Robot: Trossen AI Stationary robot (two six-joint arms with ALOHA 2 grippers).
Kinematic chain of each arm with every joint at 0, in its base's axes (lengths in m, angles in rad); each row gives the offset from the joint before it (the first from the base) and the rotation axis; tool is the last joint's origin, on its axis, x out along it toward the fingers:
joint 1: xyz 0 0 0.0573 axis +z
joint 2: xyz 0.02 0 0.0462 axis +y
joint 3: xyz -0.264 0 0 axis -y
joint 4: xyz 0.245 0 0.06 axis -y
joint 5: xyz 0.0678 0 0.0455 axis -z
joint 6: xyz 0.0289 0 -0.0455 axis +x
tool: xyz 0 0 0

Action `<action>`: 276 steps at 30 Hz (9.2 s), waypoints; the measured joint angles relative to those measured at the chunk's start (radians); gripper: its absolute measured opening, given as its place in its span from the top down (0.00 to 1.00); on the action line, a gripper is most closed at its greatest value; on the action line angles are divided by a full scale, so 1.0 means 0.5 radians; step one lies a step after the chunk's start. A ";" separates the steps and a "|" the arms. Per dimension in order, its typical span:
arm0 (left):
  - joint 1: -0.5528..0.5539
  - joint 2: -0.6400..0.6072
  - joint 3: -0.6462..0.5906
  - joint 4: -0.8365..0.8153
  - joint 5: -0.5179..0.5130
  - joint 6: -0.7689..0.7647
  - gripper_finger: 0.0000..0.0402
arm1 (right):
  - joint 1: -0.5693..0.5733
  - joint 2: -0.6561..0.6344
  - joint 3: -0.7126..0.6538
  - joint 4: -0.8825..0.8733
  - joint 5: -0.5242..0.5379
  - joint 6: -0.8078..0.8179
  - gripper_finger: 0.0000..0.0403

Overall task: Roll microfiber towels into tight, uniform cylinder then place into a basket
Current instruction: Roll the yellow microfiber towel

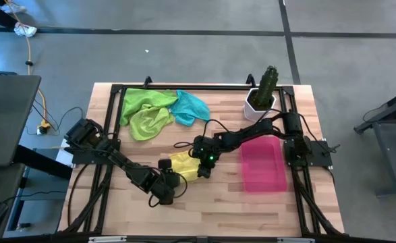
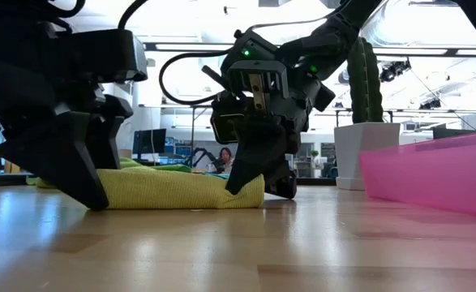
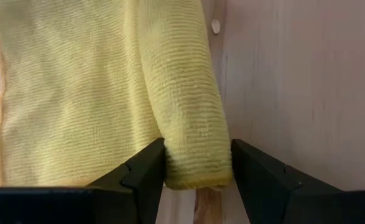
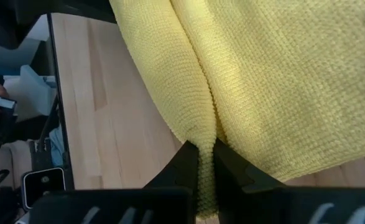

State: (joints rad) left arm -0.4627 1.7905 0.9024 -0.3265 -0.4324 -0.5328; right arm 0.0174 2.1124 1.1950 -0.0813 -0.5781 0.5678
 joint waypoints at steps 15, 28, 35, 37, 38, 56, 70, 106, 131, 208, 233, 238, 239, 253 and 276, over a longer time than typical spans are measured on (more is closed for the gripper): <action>-0.054 -0.021 0.173 -0.245 -0.225 0.075 0.58 | 0.000 0.000 0.002 -0.010 0.001 0.000 0.97; -0.105 -0.005 0.349 -0.324 -0.274 0.137 0.58 | 0.000 0.000 0.002 -0.010 0.003 -0.002 0.97; -0.096 -0.005 0.316 -0.335 -0.172 0.026 0.58 | 0.001 0.000 0.002 -0.008 0.004 -0.022 0.97; -0.097 -0.005 0.316 -0.333 -0.159 0.024 0.58 | 0.001 0.000 0.002 -0.008 0.004 -0.022 0.97; -0.096 -0.005 0.316 -0.332 -0.159 0.024 0.58 | 0.001 0.000 0.002 -0.008 0.004 -0.022 0.97; 0.028 0.225 0.324 -0.364 -0.059 0.108 0.58 | 0.013 0.000 0.002 0.004 0.010 -0.195 0.97; 0.064 0.221 0.319 -0.357 0.148 -0.030 0.88 | 0.021 -0.279 -0.007 -0.173 0.034 -0.993 0.71; 0.089 0.220 0.317 -0.348 0.177 -0.080 0.96 | 0.595 -0.352 0.001 -0.168 1.065 -1.780 0.53; 0.170 0.220 0.320 -0.335 0.206 0.024 0.96 | 0.523 -0.185 0.005 -0.113 1.417 -1.775 0.56; 0.164 0.202 0.877 -1.151 0.063 -0.177 0.62 | 0.075 -0.168 -0.003 -0.338 0.177 -1.010 0.99; 0.263 0.220 0.685 -0.686 -0.226 0.320 0.63 | -0.220 -0.043 0.008 -0.495 -0.364 -0.241 0.99; 0.329 0.220 0.581 -0.583 -0.246 0.462 0.63 | -0.218 -0.041 0.006 -0.473 -0.365 -0.240 0.99; 0.347 0.220 0.561 -0.556 -0.238 0.475 0.64 | -0.218 -0.041 0.005 -0.472 -0.365 -0.245 0.99; 0.572 0.219 0.508 -0.348 0.710 0.671 0.77 | -0.216 -0.041 0.002 -0.469 -0.368 -0.303 0.99; 0.645 0.229 0.381 -0.192 1.287 0.286 0.98 | -0.093 -0.378 -0.008 -0.640 0.044 -1.415 0.66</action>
State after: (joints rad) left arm -0.1402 1.9049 1.0928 -0.4225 0.2108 -0.3898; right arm -0.0290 1.9235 1.1908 -0.4013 -0.5563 -0.1398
